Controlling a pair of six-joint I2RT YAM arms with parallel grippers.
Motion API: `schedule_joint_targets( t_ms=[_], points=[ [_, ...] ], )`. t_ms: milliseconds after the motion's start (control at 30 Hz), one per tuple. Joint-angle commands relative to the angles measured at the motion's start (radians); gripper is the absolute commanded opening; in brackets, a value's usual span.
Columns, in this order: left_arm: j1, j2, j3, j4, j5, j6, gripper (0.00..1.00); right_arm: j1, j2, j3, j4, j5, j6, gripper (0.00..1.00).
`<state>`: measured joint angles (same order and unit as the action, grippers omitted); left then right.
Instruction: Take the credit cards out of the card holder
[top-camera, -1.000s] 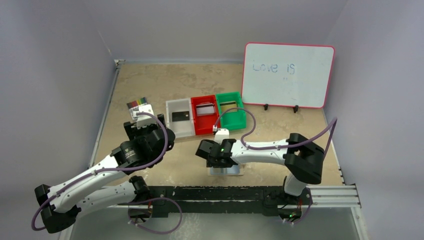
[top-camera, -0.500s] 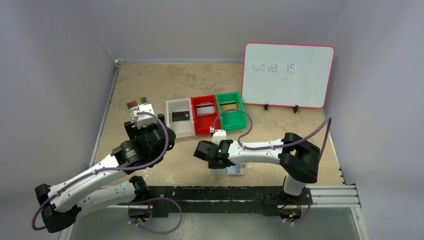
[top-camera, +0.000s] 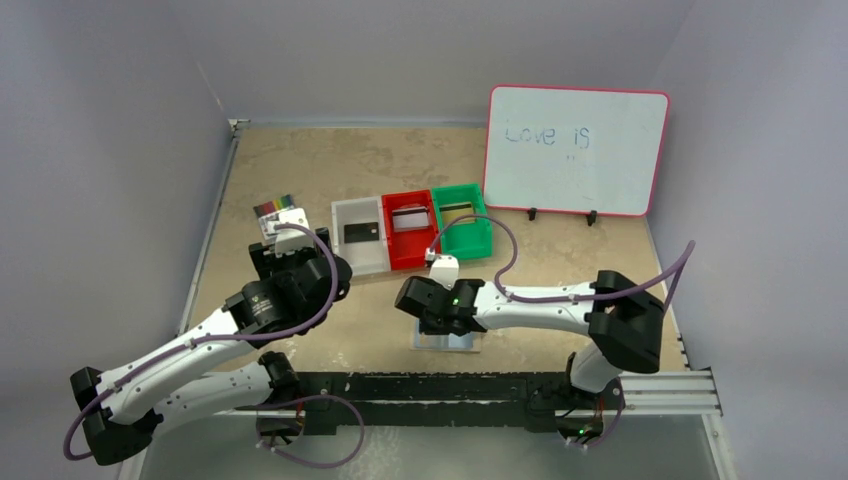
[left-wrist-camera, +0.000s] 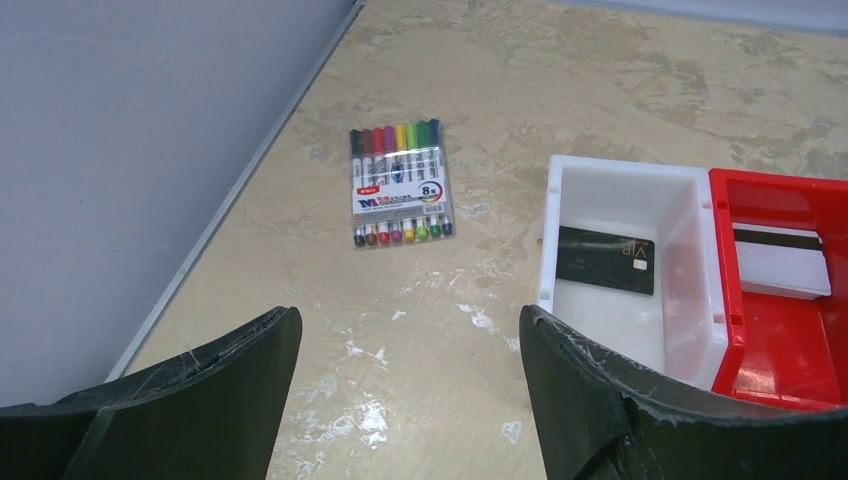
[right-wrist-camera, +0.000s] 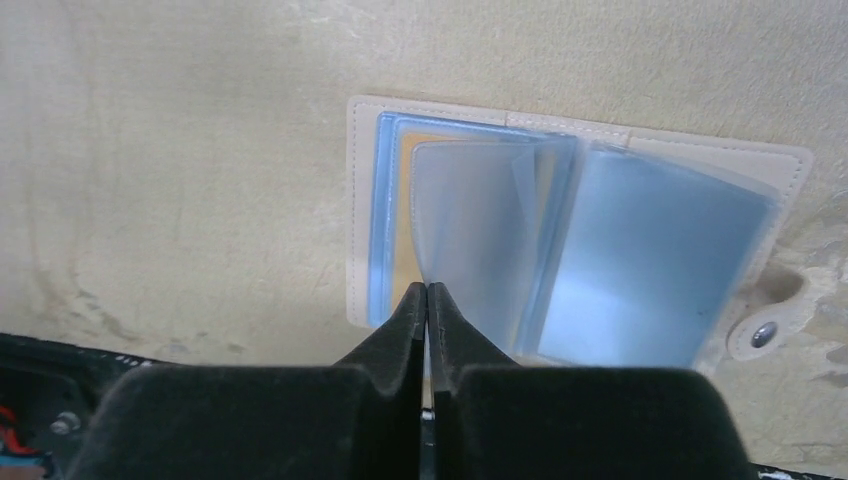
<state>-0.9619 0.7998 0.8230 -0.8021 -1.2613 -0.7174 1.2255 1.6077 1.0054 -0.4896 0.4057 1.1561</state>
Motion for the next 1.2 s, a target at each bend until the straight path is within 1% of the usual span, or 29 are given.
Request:
schedule_joint_targets(
  t_ms=[0,100,200,367,500,600,667,767,800,833,967,1100,1167],
  points=[
    [0.002,0.006,0.043,0.002,-0.023,-0.013,0.79,-0.001,-0.047,-0.011,0.002,0.028,0.035,0.00],
    [0.002,0.010,0.044,0.001,-0.022,-0.013,0.79,-0.001,-0.052,-0.010,-0.063,0.056,0.096,0.00],
    [0.002,0.011,0.044,0.002,-0.021,-0.014,0.79,-0.001,-0.083,-0.029,-0.081,0.070,0.141,0.00],
    [0.002,0.021,0.046,0.002,-0.018,-0.013,0.79,-0.005,-0.199,-0.149,0.006,0.052,0.156,0.02],
    [0.002,0.030,0.047,0.001,-0.014,-0.013,0.79,-0.024,-0.306,-0.254,0.100,0.026,0.165,0.07],
    [0.002,0.037,0.049,0.002,-0.011,-0.011,0.79,-0.032,-0.367,-0.310,0.085,0.029,0.238,0.11],
    [0.002,0.038,0.049,0.002,-0.009,-0.011,0.79,-0.033,-0.397,-0.331,0.031,0.045,0.296,0.20],
    [0.002,0.037,0.048,0.002,-0.008,-0.011,0.79,-0.035,-0.436,-0.341,-0.059,0.070,0.358,0.22],
    [0.002,0.038,0.048,0.003,-0.007,-0.011,0.79,-0.035,-0.447,-0.340,-0.096,0.074,0.384,0.25],
    [0.002,0.039,0.050,0.003,-0.008,-0.011,0.79,-0.035,-0.462,-0.340,-0.134,0.080,0.400,0.32],
    [0.002,0.056,0.052,0.003,-0.007,-0.011,0.78,-0.035,-0.502,-0.322,-0.231,0.105,0.452,0.34],
    [0.002,0.078,0.058,0.001,-0.004,-0.011,0.77,-0.035,-0.537,-0.284,-0.214,0.133,0.373,0.35],
    [0.002,0.087,0.058,0.002,0.001,-0.013,0.77,-0.035,-0.549,-0.266,-0.146,0.132,0.296,0.37]
  ],
)
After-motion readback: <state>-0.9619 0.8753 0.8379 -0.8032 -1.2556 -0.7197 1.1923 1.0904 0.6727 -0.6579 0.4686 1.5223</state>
